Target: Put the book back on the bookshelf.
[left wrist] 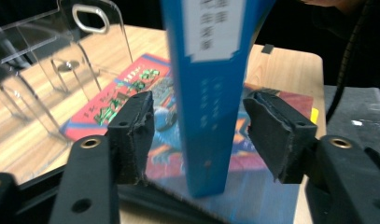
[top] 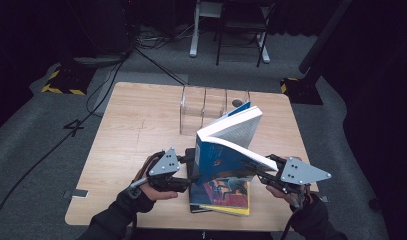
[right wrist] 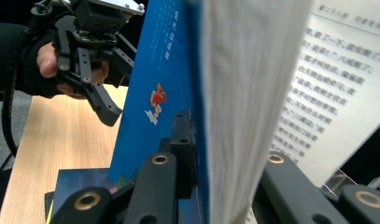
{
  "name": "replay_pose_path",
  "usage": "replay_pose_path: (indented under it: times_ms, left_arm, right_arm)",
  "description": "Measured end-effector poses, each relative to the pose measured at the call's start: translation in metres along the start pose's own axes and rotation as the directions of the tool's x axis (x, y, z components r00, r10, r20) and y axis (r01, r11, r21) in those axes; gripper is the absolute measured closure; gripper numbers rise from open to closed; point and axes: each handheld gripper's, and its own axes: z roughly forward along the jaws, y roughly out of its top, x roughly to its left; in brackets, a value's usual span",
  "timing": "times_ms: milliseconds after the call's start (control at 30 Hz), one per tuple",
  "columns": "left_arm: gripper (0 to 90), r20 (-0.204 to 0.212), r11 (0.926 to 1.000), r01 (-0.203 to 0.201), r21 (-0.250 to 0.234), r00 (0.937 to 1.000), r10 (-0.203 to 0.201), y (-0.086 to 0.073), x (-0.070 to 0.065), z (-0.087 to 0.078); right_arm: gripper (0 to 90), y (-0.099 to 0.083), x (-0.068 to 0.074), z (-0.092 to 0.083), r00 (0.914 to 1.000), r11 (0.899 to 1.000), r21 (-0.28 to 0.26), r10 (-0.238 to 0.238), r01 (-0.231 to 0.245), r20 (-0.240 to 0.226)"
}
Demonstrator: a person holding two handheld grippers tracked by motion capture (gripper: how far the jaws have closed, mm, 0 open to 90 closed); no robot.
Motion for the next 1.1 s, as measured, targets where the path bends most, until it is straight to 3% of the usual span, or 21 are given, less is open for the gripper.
replay_pose_path:
  times_ms: [133,200,233,300,500,567,733,900,1000,1100]
  left_arm:
    - [43.2,0.025,0.9992,0.026,-0.032,0.9994,-0.025,0.007,0.0,0.012]
    - [46.1,0.009,0.9991,0.014,-0.041,0.9999,-0.014,0.009,0.0,0.014]
    - [46.7,-0.007,0.9997,-0.018,-0.014,0.9998,0.018,0.013,-0.001,0.017]
    - [47.3,-0.019,0.9993,-0.037,-0.007,0.9991,0.037,0.017,-0.001,0.018]
    - [47.6,-0.019,0.9977,-0.035,-0.059,0.9992,0.034,0.032,0.0,0.019]
    - [47.5,-0.002,0.9968,-0.029,-0.075,0.9996,0.029,0.038,0.002,0.019]
    - [46.8,-0.005,0.9939,-0.049,-0.099,0.9988,0.049,0.051,0.002,0.017]
    - [47.0,-0.011,0.9907,-0.075,-0.113,0.9972,0.074,0.063,0.001,0.015]
    - [47.1,-0.012,0.989,-0.081,-0.124,0.9967,0.08,0.069,0.001,0.014]
    - [48.0,-0.012,0.9867,-0.086,-0.138,0.9963,0.085,0.075,0.001,0.014]
  right_arm:
    - [74.4,-0.006,-0.003,-0.004,0.9997,1.0,-0.006,0.024,-0.024,0.002]
    - [74.2,-0.007,-0.003,-0.005,0.9998,1.0,-0.004,0.021,-0.021,0.007]
    - [73.7,-0.008,-0.003,-0.006,0.9997,1.0,-0.003,0.024,-0.024,0.01]
    - [73.1,-0.009,-0.002,-0.007,0.9996,1.0,-0.001,0.005,-0.005,0.029]
    - [72.7,-0.009,-0.003,-0.008,0.9995,1.0,-0.003,0.009,-0.009,0.031]
    - [71.9,-0.009,-0.003,-0.008,0.9995,1.0,-0.002,0.008,-0.008,0.029]
    - [67.4,-0.011,-0.005,-0.009,0.9982,1.0,0.001,0.013,-0.013,0.058]
    - [57.0,-0.016,-0.01,-0.01,0.9937,0.999,0.01,0.036,-0.037,0.106]
    - [46.1,-0.024,-0.016,-0.009,0.9857,0.997,0.029,0.071,-0.076,0.153]
    - [43.5,-0.029,-0.019,-0.007,0.9811,0.994,0.042,0.09,-0.099,0.171]
